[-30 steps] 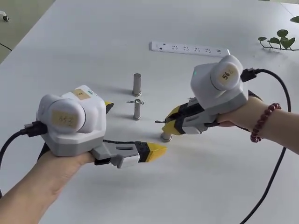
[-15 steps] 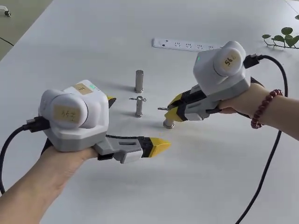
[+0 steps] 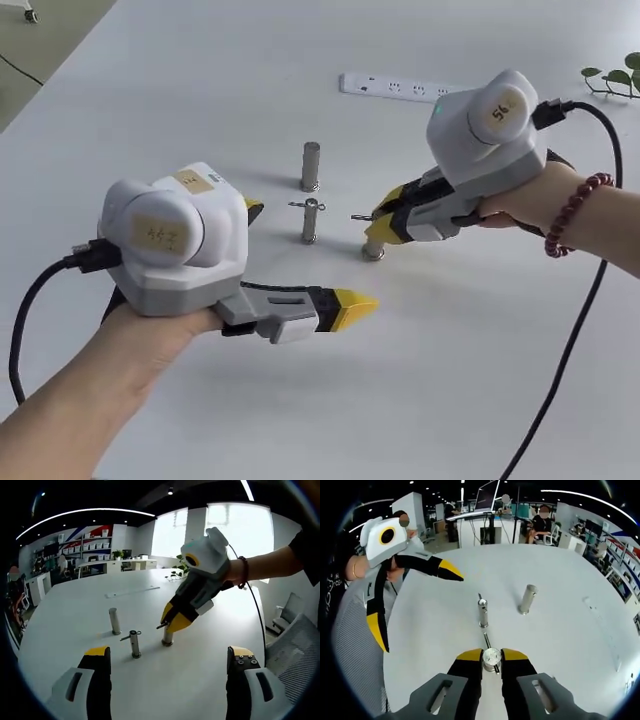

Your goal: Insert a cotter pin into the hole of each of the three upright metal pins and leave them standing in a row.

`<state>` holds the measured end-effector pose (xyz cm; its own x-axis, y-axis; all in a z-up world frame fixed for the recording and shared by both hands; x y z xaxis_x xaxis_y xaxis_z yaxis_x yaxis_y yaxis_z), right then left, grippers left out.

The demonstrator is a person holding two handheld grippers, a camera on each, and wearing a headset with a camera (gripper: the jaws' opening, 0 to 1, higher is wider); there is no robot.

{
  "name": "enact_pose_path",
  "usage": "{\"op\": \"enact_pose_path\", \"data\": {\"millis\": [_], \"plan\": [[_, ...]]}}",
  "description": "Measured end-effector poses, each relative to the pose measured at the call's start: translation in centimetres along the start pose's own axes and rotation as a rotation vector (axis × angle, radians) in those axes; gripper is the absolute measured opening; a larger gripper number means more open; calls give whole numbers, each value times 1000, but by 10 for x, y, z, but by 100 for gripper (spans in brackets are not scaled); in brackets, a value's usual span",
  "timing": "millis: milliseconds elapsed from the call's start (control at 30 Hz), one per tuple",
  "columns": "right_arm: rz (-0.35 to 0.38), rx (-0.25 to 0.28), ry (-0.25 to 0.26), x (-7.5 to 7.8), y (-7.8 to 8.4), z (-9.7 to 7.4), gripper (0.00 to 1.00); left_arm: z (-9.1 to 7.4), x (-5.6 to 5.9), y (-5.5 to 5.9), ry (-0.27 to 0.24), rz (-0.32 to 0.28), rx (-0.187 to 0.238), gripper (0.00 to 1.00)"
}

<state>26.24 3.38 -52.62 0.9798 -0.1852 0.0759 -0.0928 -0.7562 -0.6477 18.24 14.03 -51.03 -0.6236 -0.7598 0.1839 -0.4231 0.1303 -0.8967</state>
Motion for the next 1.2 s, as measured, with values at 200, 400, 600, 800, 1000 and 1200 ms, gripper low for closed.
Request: {"op": "enact_pose_path", "data": {"millis": [200, 400, 600, 800, 1000, 1200], "plan": [[-9, -3, -2, 6, 0, 3, 8, 0, -1, -1, -1, -3, 2, 97], [-23, 2, -9, 8, -1, 2, 8, 0, -1, 0, -1, -5, -2, 97], [-38, 0, -23, 7, -2, 2, 8, 1, -1, 1, 1, -2, -7, 97], [-50, -8, -28, 6, -3, 1, 9, 2, 0, 2, 6, 4, -17, 97], [-34, -9, -21, 11, -1, 3, 12, 2, 0, 4, 11, 1, -27, 97], [0, 31, -21, 16, -8, 1, 19, 2, 1, 5, 12, 3, -38, 98]]}}
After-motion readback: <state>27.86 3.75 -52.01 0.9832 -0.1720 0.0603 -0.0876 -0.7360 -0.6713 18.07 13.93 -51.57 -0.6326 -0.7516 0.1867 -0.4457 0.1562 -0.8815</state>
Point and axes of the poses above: the centre of the closed fingertips' face, and the gripper's own axes: z roughly forward along the fingers, x roughly to its right, y roughly out of its underside, the point moved 5 cm from there along -z, roughly backward along the fingers, and after that the axes turned 4 degrees about -z, right-handed, at the moved point
